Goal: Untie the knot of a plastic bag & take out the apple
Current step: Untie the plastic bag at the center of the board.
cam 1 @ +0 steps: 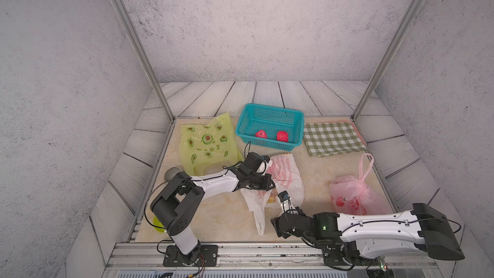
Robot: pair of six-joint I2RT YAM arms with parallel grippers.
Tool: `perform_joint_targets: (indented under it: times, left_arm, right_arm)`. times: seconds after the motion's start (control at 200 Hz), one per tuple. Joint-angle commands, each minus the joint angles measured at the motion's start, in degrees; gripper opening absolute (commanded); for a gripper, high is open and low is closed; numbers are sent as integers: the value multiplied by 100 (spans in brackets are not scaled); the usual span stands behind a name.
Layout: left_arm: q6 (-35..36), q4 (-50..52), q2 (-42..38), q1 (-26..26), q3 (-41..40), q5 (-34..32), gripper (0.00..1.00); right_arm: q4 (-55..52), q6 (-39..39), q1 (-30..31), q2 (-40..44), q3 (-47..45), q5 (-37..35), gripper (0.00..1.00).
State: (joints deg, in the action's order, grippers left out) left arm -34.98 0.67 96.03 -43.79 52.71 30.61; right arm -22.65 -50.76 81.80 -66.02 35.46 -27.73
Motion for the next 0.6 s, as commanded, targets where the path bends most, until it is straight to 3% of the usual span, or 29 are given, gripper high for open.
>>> perform_joint_targets:
  times: [0.0,0.115,0.245,0.385,0.59]
  left_arm:
    - [63,108,-70,-24,45,-68,0]
    - [91,152,-177,-24,0,-114,0]
    - [97,159,-165,-24,18,-114,0]
    - [134,162,-137,-24,22,-106,0]
    - [148,125,-102,-24,25,-69,0]
  right_arm:
    - [-1313,-195,-2,81,73,-1093,82]
    - [-1926,-789,-204,-266,328,-1248,87]
    - [-1529,-340,-761,-721,391,-504,87]
    - [-1271,-48,-766,-600,676,-141,86]
    - [-1248,-406,-774,-577,986,-74,87]
